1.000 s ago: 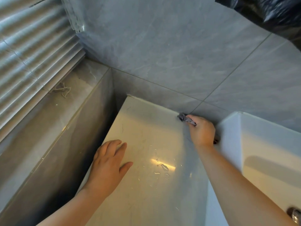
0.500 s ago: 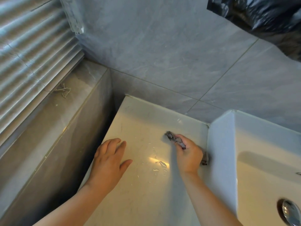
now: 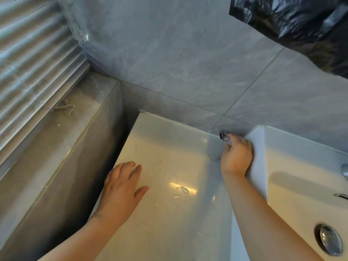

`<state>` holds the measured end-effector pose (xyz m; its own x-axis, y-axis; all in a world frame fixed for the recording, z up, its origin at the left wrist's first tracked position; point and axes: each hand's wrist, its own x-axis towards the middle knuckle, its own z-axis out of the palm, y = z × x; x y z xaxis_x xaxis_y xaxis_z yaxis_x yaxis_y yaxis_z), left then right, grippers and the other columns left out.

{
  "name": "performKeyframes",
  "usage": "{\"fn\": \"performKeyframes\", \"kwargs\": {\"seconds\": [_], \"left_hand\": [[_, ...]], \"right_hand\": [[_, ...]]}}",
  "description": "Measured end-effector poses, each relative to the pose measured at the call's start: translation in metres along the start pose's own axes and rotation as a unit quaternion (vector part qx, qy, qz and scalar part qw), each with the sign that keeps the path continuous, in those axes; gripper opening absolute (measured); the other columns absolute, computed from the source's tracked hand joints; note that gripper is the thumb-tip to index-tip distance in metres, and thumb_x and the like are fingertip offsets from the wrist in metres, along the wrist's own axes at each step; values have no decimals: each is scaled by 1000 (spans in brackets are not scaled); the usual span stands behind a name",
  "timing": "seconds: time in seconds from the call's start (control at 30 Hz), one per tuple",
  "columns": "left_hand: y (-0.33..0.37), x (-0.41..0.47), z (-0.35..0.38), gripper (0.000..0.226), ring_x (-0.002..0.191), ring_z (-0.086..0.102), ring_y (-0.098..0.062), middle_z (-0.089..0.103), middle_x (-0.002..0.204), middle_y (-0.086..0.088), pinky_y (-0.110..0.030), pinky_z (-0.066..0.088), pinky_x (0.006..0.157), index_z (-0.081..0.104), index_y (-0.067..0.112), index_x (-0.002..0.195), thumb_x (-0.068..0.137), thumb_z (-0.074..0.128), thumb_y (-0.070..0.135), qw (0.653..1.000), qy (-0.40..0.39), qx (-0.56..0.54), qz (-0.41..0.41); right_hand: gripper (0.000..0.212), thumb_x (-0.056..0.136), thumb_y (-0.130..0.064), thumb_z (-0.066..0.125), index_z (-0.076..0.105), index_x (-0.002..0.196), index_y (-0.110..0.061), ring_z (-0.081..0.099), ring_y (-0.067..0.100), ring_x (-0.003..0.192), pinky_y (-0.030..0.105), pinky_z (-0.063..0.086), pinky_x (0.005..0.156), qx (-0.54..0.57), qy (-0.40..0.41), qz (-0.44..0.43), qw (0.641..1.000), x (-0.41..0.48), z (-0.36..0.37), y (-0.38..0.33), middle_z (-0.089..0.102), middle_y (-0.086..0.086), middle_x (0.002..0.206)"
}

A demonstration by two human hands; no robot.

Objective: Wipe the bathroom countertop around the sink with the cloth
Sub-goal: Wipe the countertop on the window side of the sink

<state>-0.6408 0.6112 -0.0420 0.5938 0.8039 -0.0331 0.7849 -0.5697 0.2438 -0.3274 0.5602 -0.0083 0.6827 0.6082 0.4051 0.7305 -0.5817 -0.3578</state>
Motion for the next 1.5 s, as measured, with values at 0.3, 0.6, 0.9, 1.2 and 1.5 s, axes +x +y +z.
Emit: {"fn": "performKeyframes", "kwargs": {"seconds": [0.3,0.6,0.9,1.2,1.5], "left_hand": [[-3,2,1,64,119,42,-24,50,126,-4,-45,43,97,59,12,124,88,35,59,1000,2,1,15],[-5,2,-4,80,119,42,-23,50,126,-4,-44,42,97,59,11,124,90,10,65,1000,-8,-8,26],[-7,4,-5,80,115,44,-24,51,123,-5,-44,44,95,59,11,123,90,11,65,999,-15,0,40],[-6,3,-3,59,114,40,-26,55,122,-11,-49,45,92,61,7,121,78,70,45,999,9,9,45],[-6,3,-2,60,115,41,-28,55,123,-12,-49,44,93,61,7,122,76,71,44,999,13,11,42]], "right_hand": [[60,81,-12,67,44,136,-9,41,36,125,44,37,104,-20,-53,48,997,-47,-4,-6,42,19,140],[45,96,-18,46,43,140,-7,31,41,134,44,31,107,-84,-146,115,979,-45,21,2,21,20,154],[40,91,-5,49,56,131,-11,47,41,122,41,41,99,-52,-140,98,984,-60,11,5,42,20,143],[29,85,-12,66,71,110,-26,57,20,114,20,39,85,99,-174,68,977,-135,-33,-21,62,-1,127],[34,87,6,55,67,116,-7,53,31,119,26,34,100,90,-34,132,987,-101,-39,-8,57,13,132]]}}
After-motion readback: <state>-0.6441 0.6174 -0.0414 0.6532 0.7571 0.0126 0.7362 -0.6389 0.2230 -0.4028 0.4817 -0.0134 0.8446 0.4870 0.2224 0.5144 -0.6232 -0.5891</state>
